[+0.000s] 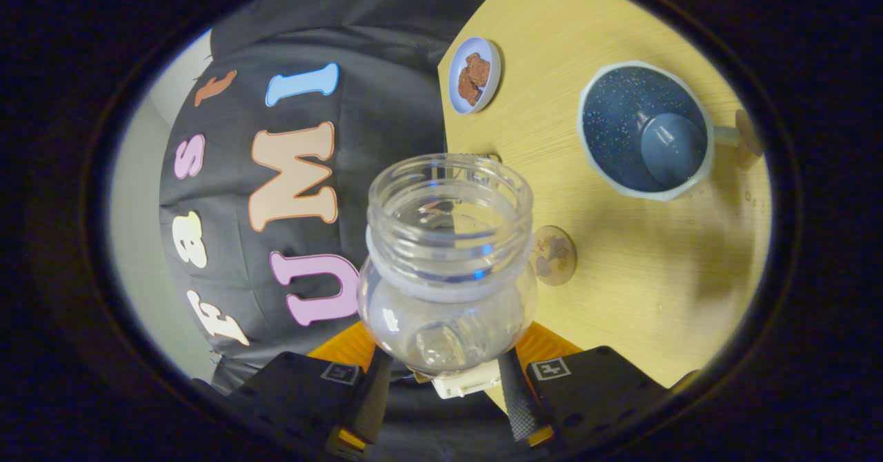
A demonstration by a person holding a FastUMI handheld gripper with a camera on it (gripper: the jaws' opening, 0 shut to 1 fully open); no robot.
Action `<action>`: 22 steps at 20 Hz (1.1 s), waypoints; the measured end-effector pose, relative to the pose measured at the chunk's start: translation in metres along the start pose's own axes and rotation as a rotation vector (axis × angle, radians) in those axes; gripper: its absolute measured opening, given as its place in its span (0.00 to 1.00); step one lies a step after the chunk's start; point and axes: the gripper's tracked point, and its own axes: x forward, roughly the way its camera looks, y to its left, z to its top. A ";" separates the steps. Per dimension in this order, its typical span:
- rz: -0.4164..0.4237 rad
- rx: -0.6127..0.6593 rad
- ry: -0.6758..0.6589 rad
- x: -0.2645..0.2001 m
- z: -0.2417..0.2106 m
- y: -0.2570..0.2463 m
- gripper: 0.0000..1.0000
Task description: Take the bottle from table, then pour the juice into the cup, finally place the bottle on the coaster
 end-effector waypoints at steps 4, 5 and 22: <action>0.012 0.059 0.003 -0.002 0.002 0.004 0.75; 0.012 0.072 0.005 0.000 0.003 0.005 0.75; 0.081 0.261 0.034 0.006 0.004 0.031 0.75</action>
